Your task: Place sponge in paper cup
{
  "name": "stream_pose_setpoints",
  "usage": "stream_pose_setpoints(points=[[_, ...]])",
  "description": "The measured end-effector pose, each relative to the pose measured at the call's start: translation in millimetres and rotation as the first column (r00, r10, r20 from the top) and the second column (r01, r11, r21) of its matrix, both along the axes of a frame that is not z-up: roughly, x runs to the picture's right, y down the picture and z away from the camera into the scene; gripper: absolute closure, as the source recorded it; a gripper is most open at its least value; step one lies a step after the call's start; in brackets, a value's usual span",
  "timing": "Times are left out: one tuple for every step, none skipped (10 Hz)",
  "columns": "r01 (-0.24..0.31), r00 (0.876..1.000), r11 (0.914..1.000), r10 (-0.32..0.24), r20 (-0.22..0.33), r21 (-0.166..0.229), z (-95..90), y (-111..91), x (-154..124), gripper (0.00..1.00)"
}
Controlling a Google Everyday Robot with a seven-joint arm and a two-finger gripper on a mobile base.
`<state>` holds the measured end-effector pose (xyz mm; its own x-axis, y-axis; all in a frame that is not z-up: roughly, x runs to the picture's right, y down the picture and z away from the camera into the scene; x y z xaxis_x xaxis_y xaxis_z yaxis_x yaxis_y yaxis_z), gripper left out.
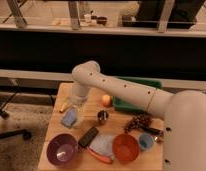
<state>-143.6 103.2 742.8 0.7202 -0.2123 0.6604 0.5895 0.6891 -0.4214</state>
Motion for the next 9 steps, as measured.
stream_pose_setpoints(points=[[-0.001,1.000,1.0000,0.001,-0.008,-0.005,0.9,-2.1,6.2,0.20],[-0.002,1.000,1.0000,0.002,-0.014,-0.008,1.3,-4.4,11.2,0.20],[-0.004,1.000,0.9999,0.004,-0.020,-0.010,1.3,-7.6,16.5,0.20],[-0.005,1.000,0.9999,0.005,-0.023,-0.012,1.1,-9.1,20.1,0.20],[-0.005,1.000,0.9999,0.004,-0.028,-0.015,1.2,-10.5,24.2,0.20],[-0.005,0.999,0.9998,0.004,-0.031,-0.019,1.2,-12.0,28.7,0.20],[-0.002,0.999,0.9997,0.001,-0.035,-0.026,0.9,-12.2,32.7,0.20],[-0.004,0.999,0.9996,0.003,-0.034,-0.030,1.1,-13.0,34.1,0.20],[-0.010,0.999,0.9991,0.009,-0.031,-0.040,1.3,-14.3,36.3,0.20]])
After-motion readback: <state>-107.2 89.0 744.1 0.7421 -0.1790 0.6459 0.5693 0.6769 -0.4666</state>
